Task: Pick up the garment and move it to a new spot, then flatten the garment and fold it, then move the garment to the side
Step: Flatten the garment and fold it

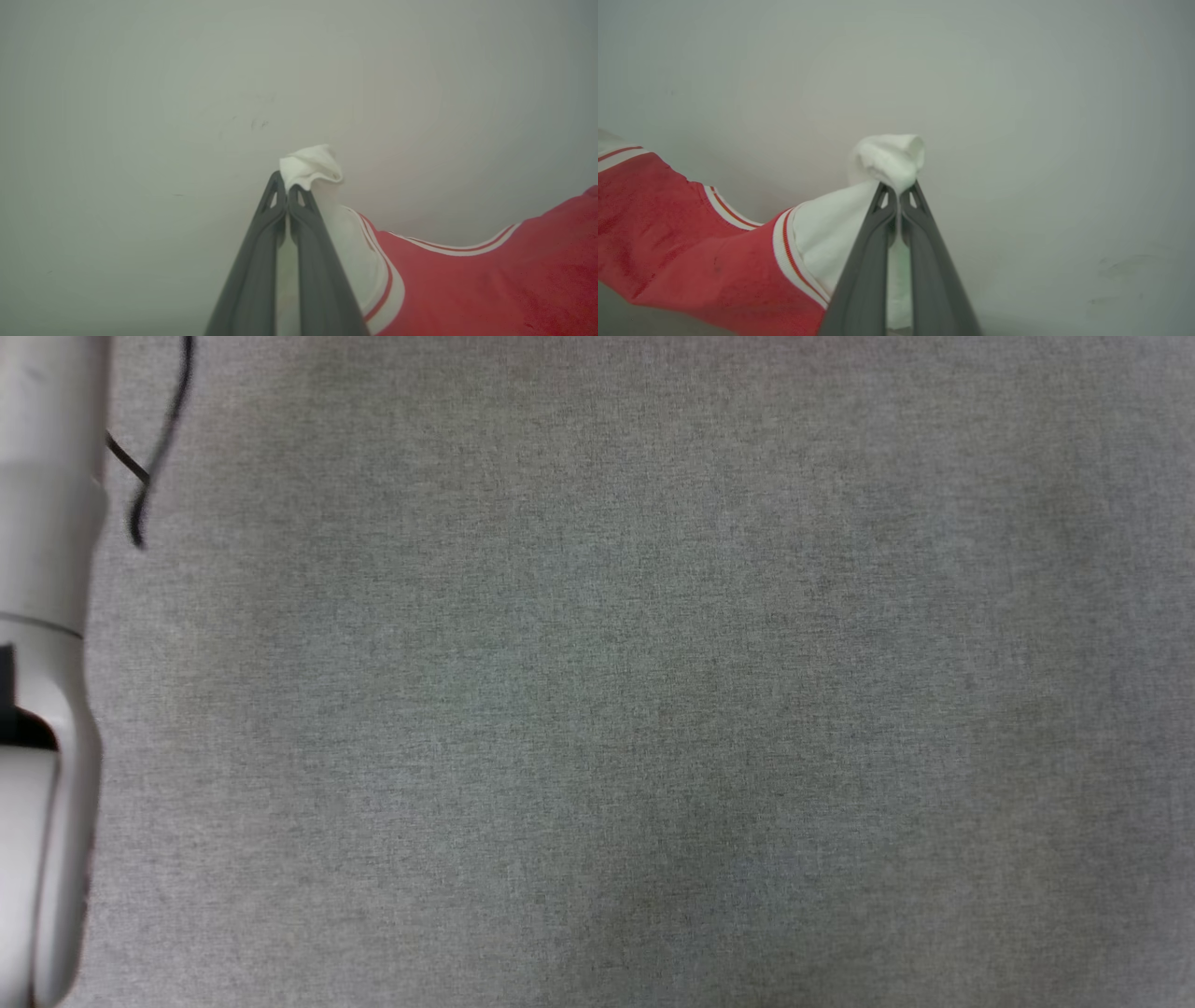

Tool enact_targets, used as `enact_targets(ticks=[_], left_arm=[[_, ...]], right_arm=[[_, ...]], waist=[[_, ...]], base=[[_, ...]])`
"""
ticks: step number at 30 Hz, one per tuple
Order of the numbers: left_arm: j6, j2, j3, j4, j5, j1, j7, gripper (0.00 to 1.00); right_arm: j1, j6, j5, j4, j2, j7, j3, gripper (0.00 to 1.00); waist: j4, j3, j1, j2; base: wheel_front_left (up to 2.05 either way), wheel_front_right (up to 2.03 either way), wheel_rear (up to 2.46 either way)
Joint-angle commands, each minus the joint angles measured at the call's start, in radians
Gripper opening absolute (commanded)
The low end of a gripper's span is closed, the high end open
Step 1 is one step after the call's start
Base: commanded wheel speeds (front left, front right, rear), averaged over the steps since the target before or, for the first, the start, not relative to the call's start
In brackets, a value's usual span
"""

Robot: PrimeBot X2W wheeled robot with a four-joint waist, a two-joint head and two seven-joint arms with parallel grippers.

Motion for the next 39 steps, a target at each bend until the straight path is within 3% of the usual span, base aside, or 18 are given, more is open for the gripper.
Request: enact_targets(ticks=[1,9,16,23,29,39], left_arm=[[-0.009,-0.004,0.004,0.021,-0.008,0.029,-0.009,0.0],[-0.038,-0.023,0.035,0.082,-0.046,0.242,-0.029,0.0],[-0.025,-0.028,0.136,-0.104,-0.059,0.62,-0.029,0.0],[0.009,-0.039,0.2,-0.331,-0.041,0.985,-0.03,0.0],[0.054,-0.025,0.199,-0.522,-0.043,1.302,-0.012,0.0],[0.173,0.015,0.177,-0.798,-0.04,1.696,0.132,0.0]], right_arm=[[0.024,0.0,0.012,0.024,0.005,-0.006,0.022,0.0],[0.217,0.0,0.142,0.065,-0.01,0.003,0.154,0.0],[0.549,0.0,0.268,-0.039,-0.067,0.024,0.247,0.0],[0.858,0.0,0.349,-0.168,-0.119,0.037,0.256,0.0],[1.139,0.0,0.365,-0.304,-0.157,0.067,0.203,0.0],[1.625,0.0,0.284,-0.531,-0.115,0.194,-0.008,0.0]], waist=[[-0.001,0.002,-0.0002,0.0],[0.012,-0.094,-0.0002,0.0],[0.017,-0.266,-0.0002,0.0],[0.011,-0.383,-0.0002,0.0],[0.008,-0.466,-0.0002,0.0],[0.037,-0.548,-0.0002,0.0]], base=[[0.0,0.0,0.0],[0.0,0.0,0.0],[0.0,0.0,0.0],[0.0,0.0,0.0],[0.0,0.0,0.0],[0.0,0.0,0.0]])
